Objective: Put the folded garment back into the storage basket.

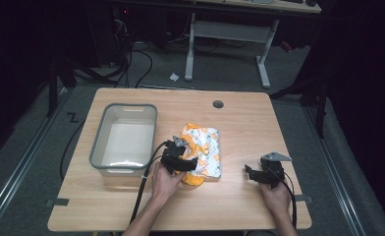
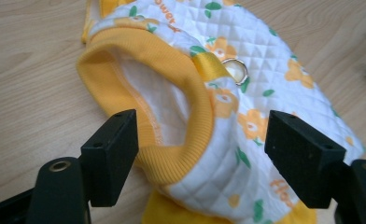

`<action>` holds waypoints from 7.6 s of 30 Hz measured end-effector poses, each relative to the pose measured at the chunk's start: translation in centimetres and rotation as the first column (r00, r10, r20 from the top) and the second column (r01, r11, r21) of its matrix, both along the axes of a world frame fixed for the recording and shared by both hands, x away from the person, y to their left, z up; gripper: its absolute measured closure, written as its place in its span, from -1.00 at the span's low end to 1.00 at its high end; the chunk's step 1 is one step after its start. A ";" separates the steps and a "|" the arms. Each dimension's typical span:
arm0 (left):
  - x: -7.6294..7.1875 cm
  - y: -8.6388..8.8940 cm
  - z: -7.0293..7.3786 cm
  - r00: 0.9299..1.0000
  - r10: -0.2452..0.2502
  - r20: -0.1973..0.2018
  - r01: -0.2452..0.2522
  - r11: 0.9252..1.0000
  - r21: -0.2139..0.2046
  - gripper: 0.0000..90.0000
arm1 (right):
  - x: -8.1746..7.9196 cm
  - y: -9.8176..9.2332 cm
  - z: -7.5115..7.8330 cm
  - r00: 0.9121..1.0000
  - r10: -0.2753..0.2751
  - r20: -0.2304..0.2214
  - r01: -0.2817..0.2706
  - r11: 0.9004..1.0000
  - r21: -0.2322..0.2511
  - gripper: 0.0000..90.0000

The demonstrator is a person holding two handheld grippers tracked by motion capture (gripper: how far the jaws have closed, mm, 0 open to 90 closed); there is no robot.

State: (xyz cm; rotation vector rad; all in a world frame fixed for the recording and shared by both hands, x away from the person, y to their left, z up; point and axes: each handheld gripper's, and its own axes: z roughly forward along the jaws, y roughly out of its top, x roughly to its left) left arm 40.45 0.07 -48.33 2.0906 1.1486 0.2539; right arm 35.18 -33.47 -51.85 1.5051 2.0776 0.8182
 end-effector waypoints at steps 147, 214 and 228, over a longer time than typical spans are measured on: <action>0.2 10.4 9.0 0.997 -0.038 0.073 0.058 0.953 -0.298 0.67 | 0.0 0.0 0.0 1.000 -0.001 -0.002 0.001 1.000 0.002 -0.40; 2.1 19.9 10.7 0.985 0.142 0.099 -0.117 0.967 -0.226 0.67 | -0.1 0.0 0.0 1.000 0.001 -0.003 -0.001 1.000 0.001 -0.40; 2.9 20.3 9.9 0.985 0.147 0.094 -0.127 0.973 -0.191 0.67 | -0.1 0.0 0.0 1.000 -0.001 -0.004 0.001 1.000 0.001 -0.40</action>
